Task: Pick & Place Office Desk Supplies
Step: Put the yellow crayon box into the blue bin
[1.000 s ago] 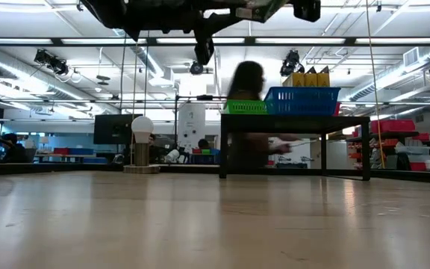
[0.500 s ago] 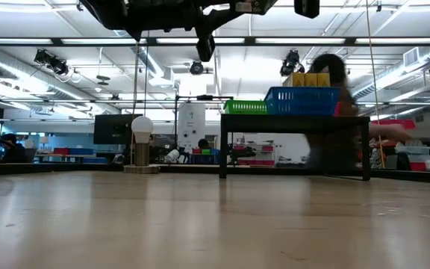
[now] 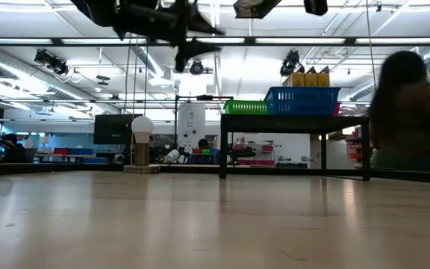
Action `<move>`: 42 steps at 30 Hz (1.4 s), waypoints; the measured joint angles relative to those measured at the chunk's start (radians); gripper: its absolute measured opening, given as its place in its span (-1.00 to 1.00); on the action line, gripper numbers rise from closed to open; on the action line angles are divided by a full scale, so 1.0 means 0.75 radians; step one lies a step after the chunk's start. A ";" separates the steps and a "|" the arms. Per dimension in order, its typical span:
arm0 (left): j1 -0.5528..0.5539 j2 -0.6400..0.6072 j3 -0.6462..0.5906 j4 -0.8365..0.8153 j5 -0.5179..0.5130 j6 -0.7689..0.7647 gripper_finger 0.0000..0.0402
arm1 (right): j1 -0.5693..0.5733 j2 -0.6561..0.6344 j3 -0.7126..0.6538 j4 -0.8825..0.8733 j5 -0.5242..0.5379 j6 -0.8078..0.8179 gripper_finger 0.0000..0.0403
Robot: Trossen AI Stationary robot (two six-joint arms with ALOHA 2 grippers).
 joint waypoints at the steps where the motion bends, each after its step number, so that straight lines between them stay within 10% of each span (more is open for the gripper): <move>1: 0.022 -0.016 0.000 -0.049 -0.038 0.021 -0.20 | -0.016 0.004 0.030 -0.026 0.022 0.007 -0.54; 9: 0.128 -0.077 -0.002 -0.301 -0.150 0.114 0.02 | -0.151 0.119 0.247 -0.396 0.238 0.184 -0.55; 22: 0.128 -0.045 -0.098 -0.265 -0.212 0.082 -0.34 | -0.258 0.627 0.723 -0.994 0.521 0.317 -0.55; 42: 0.127 -0.045 -0.105 -0.221 -0.209 0.065 -0.35 | -0.257 0.709 0.737 -1.007 0.572 0.531 -0.41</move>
